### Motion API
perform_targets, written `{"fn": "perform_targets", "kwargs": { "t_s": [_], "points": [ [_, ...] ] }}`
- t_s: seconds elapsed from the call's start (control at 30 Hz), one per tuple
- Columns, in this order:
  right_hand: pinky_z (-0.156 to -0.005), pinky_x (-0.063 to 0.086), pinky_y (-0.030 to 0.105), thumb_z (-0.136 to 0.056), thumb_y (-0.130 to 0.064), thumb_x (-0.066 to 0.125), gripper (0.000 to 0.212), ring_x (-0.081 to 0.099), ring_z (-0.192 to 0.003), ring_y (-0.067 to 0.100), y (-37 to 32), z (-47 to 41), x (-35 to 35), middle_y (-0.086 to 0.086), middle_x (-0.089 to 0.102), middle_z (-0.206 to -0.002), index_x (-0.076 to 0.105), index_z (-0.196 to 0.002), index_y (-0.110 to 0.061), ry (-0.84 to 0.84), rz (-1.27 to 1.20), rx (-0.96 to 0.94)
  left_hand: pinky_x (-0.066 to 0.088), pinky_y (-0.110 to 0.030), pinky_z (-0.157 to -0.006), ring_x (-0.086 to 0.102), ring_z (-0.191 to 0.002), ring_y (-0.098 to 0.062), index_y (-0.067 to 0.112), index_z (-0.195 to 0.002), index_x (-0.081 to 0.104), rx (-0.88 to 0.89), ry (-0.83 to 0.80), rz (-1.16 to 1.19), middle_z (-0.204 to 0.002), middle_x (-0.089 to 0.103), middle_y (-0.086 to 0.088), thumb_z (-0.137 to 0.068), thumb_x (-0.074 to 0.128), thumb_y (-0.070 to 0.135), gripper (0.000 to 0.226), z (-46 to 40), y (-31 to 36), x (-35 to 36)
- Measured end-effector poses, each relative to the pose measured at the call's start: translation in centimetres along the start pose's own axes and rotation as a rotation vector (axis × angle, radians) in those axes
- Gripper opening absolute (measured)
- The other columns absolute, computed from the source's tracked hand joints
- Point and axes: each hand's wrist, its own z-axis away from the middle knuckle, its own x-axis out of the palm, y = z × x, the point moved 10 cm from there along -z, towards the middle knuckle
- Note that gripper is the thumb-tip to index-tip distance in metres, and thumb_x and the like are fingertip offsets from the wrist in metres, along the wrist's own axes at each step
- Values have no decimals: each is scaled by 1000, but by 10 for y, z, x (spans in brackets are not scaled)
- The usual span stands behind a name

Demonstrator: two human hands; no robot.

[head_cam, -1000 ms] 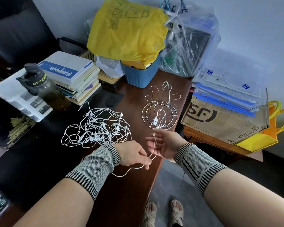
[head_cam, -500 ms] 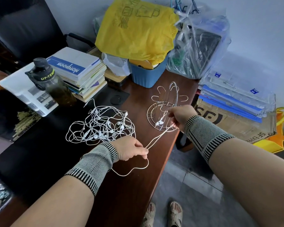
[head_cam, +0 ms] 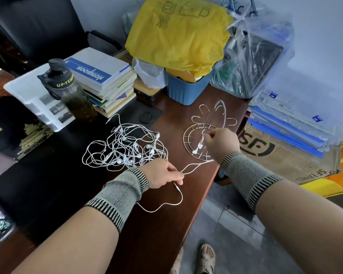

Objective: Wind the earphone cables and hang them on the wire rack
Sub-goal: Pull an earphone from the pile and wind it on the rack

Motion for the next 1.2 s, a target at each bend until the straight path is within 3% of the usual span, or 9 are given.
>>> {"fn": "perform_targets", "kwargs": {
  "t_s": [0.17, 0.33, 0.43, 0.53, 0.63, 0.73, 0.87, 1.03, 1.2],
  "points": [
    [-69, 53, 31, -91, -28, 52, 27, 64, -72, 24, 15, 30, 21, 3, 69, -72, 67, -75, -13, -10, -75, -9, 21, -22, -42, 25, -39, -8, 15, -72, 70, -61, 53, 116, -42, 30, 13, -94, 60, 32, 30, 2, -12, -8],
    [-58, 40, 27, -90, -35, 54, 34, 53, -62, 19, 26, 46, 38, -6, 50, -56, 49, -60, -20, -97, -83, -6, 19, -18, -38, 23, -37, -5, 11, -75, 68, -71, 72, 144, -42, 32, 14, -96, 57, 27, 28, 9, -18, -9],
    [-69, 47, 28, -89, -35, 53, 23, 58, -76, 18, 31, 55, 36, 2, 64, -88, 63, -90, -14, -59, -80, 12, 20, -18, -39, 24, -39, -6, 13, -75, 69, -71, 47, 114, -43, 34, 15, -95, 59, 29, 28, 14, -20, -3],
    [-83, 47, 30, -90, -31, 56, 41, 59, -99, 20, 32, 69, 38, 5, 49, -127, 53, -128, -15, -33, -114, 33, 23, -19, -41, 26, -39, -6, 17, -74, 70, -62, 0, 49, -45, 35, 14, -94, 60, 32, 27, 19, -19, 8],
    [-102, 42, 37, -87, -23, 56, 54, 49, -121, 25, 31, 83, 43, 8, 41, -137, 44, -139, -13, -3, -147, 27, 27, -19, -43, 28, -39, -5, 20, -74, 72, -48, -34, -86, -44, 35, 13, -93, 61, 34, 26, 22, -17, 22],
    [-112, 34, 34, -85, -14, 52, 52, 41, -130, 21, 3, 104, 39, 6, 46, -138, 49, -136, -9, 56, -151, -221, 32, -18, -50, 34, -44, -5, 25, -73, 71, -31, -75, -249, -51, 37, 9, -92, 60, 36, 24, 23, -19, 37],
    [-105, 42, 41, -82, -26, 36, 49, 62, -112, 22, -45, 143, 51, 5, 67, -116, 67, -115, -9, -11, -110, -626, 35, -12, -57, 47, -55, 1, 24, -66, 65, -14, -76, -309, -54, 53, 13, -87, 67, 34, 23, 20, -24, 46],
    [-86, 47, 29, -85, -52, 19, 63, 64, -99, 20, -30, 142, 76, -1, 70, -108, 61, -123, -24, -247, -120, -442, 43, -11, -65, 47, -57, 2, 21, -67, 62, 5, 94, -135, -61, 55, 10, -86, 71, 23, 21, 14, -21, 22],
    [-84, 49, 32, -97, -33, 47, 27, 64, -94, 19, -18, 122, 65, -1, 69, -103, 64, -116, -22, -144, -91, -373, 38, -8, -54, 49, -59, -2, 24, -75, 67, 40, 193, -132, -61, 55, 10, -87, 70, 24, 12, -1, -5, 6]
  ]
}}
